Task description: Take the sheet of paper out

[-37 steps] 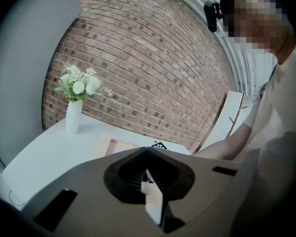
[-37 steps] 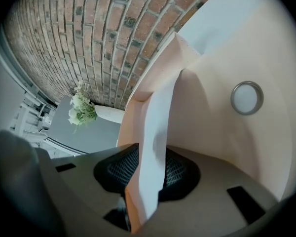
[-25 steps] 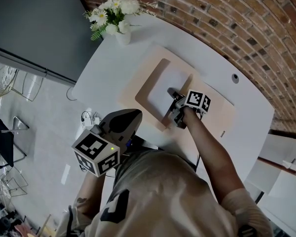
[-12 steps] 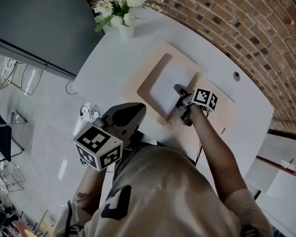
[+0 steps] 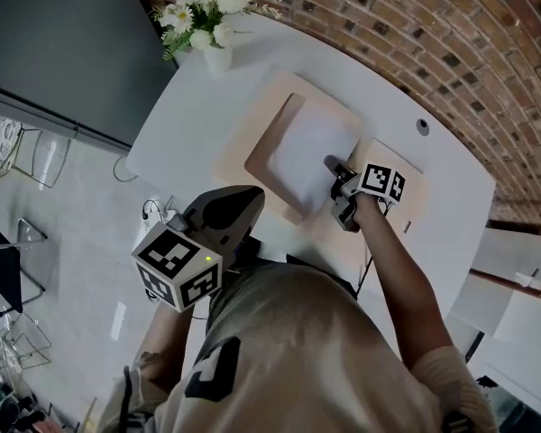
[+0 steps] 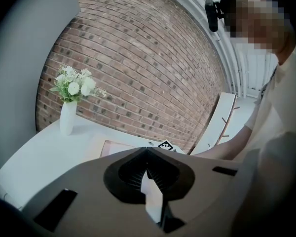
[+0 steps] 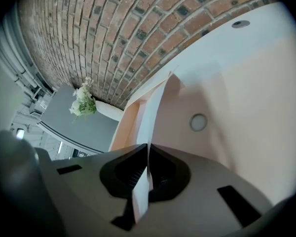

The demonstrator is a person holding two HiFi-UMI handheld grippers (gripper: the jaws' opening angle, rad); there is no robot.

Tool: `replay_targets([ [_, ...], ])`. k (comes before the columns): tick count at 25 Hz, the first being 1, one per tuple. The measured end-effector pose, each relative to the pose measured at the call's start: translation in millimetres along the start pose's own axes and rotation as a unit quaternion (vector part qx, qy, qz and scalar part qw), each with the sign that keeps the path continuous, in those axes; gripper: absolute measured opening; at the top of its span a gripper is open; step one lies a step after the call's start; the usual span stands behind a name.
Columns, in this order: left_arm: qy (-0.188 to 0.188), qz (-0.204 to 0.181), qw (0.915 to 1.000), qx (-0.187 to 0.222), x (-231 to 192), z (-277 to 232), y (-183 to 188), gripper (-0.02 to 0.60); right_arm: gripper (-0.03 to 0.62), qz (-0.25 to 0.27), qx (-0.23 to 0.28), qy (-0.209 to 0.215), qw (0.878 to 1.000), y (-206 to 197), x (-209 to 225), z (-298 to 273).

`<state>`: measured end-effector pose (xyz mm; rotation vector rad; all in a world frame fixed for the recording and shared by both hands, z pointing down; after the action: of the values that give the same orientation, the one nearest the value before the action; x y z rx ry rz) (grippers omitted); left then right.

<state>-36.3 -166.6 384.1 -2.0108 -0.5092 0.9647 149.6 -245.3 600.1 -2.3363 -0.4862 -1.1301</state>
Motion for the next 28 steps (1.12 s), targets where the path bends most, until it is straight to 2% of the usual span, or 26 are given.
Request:
replay_targets([
  [14, -0.056, -0.022, 0.9981, -0.012, 8, 9, -3, 0.014, 0.025, 0.035, 0.047, -0.036, 0.998, -7, 7, 55],
  [19, -0.073, -0.027, 0.9968, -0.016, 12, 17, -7, 0.014, 0.025, 0.058, 0.062, -0.063, 0.994, -13, 9, 78],
  [28, -0.126, -0.039, 0.9909, -0.027, 23, 19, -15, 0.014, 0.025, 0.087, 0.096, -0.112, 0.985, -28, 5, 133],
])
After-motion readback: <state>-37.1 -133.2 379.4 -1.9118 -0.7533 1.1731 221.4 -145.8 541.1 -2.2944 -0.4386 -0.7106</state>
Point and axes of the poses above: the fingertips, and each gripper's own axes: z backward along the fingers, x to its right, y out of its top, the point moved 1 cm from there along z, backward along the fingers, and after that the axes turned 2 degrees about y, right-handed, at the moved point
